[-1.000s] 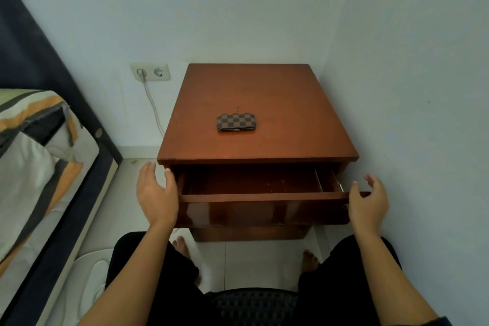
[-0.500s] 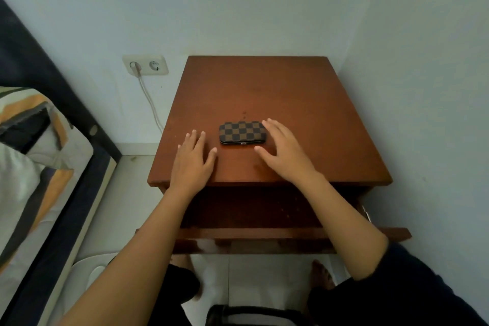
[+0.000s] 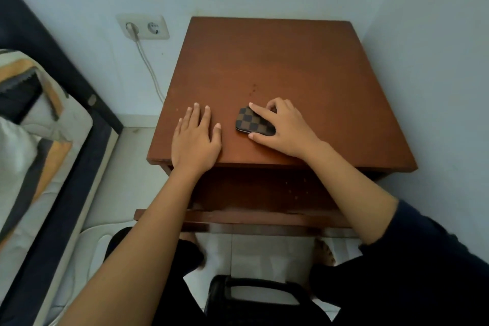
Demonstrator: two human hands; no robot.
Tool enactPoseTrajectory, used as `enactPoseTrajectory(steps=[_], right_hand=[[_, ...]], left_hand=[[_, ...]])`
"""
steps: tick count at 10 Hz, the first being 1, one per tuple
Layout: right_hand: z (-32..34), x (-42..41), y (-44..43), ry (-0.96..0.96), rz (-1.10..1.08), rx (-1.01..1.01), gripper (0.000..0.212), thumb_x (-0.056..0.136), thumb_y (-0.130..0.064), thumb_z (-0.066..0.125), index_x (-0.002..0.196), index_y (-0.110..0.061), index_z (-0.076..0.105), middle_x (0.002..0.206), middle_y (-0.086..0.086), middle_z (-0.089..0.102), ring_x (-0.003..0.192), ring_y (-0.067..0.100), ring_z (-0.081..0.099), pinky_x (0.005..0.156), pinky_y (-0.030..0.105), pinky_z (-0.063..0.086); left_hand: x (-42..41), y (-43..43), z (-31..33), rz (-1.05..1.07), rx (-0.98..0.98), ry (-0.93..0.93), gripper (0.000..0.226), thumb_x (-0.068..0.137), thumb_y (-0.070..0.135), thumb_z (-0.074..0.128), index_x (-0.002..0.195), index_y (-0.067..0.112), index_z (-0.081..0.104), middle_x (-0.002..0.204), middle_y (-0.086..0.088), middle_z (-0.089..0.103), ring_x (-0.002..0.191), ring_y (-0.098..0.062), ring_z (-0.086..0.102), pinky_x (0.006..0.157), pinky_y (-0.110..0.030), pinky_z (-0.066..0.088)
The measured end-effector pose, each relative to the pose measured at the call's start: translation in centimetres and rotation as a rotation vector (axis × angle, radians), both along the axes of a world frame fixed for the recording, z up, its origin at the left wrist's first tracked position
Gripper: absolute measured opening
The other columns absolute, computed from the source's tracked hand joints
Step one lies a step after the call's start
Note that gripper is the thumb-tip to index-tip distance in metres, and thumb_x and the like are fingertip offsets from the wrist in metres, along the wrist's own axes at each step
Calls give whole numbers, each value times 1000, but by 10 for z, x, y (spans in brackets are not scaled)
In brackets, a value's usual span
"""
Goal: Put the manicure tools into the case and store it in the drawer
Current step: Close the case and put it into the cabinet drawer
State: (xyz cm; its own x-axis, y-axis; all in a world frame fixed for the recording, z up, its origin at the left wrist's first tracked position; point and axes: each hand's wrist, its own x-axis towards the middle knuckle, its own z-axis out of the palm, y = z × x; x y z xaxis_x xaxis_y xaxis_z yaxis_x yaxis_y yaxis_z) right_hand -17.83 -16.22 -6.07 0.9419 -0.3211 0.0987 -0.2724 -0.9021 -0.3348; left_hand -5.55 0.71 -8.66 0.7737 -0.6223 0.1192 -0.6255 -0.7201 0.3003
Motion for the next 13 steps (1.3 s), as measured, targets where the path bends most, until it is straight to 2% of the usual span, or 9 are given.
enactPoseTrajectory(steps=[2, 3, 4, 5, 7, 8, 10, 12, 13], right_hand=[[-2, -61, 27, 6, 136, 28, 69, 80, -58, 53, 142, -34, 32, 113, 3, 43, 102, 18, 39, 91, 34, 37], [3, -82, 42, 33, 212, 108, 69, 79, -56, 55, 141, -38, 32, 113, -2, 40, 103, 13, 40, 91, 28, 39], [7, -98, 48, 91, 191, 323, 66, 81, -51, 59, 139, -44, 30, 116, -11, 35, 104, 9, 44, 89, 24, 45], [2, -104, 49, 227, 190, 477, 60, 82, -52, 57, 136, -49, 31, 122, -19, 41, 111, 2, 45, 94, 29, 47], [-25, -84, 32, 490, 105, 685, 54, 83, -53, 56, 132, -55, 33, 136, -11, 42, 128, 12, 38, 108, 34, 34], [-43, -69, 29, 588, 104, 672, 61, 80, -54, 59, 133, -55, 28, 150, -8, 31, 136, 16, 31, 111, 37, 30], [-66, -50, 28, 764, 137, 522, 75, 82, -38, 66, 140, -45, 20, 154, 7, 12, 142, 27, 19, 108, 35, 28], [-84, -45, 27, 848, 129, 503, 76, 85, -27, 64, 142, -44, 16, 156, 12, -1, 144, 30, 9, 113, 38, 25], [-83, -46, 27, 820, 94, 538, 77, 85, -29, 64, 143, -44, 14, 157, 11, -6, 145, 30, 5, 115, 41, 20]], left_hand=[[0, 1, 1, -19, 7, 5, 57, 97, 45, 23, 148, 20, 19, 158, -5, 13, 145, -19, 7, 117, -35, 5], [1, 1, 1, -26, 17, 14, 58, 97, 46, 22, 148, 19, 18, 158, -5, 12, 145, -19, 6, 117, -35, 4], [0, 2, 1, -30, 28, 15, 58, 97, 46, 21, 148, 19, 17, 158, -5, 11, 145, -19, 6, 117, -35, 4], [0, 1, 0, -27, 38, 13, 58, 97, 46, 20, 148, 19, 17, 158, -5, 11, 145, -20, 5, 117, -35, 3], [1, 0, -1, -16, 33, 0, 57, 97, 46, 21, 148, 19, 18, 158, -5, 12, 145, -20, 6, 116, -34, 3], [0, 0, -1, -17, 19, -1, 57, 97, 45, 22, 148, 19, 19, 158, -5, 12, 145, -20, 6, 116, -34, 3], [0, -1, -1, -9, 16, -12, 57, 97, 45, 22, 148, 19, 19, 158, -5, 12, 145, -20, 6, 116, -34, 3], [0, -1, -3, -1, 7, -15, 57, 97, 45, 23, 148, 20, 20, 158, -5, 13, 145, -19, 7, 116, -35, 4], [0, -1, -2, 1, 7, -16, 57, 97, 45, 24, 148, 20, 20, 158, -5, 13, 145, -19, 7, 117, -35, 5]])
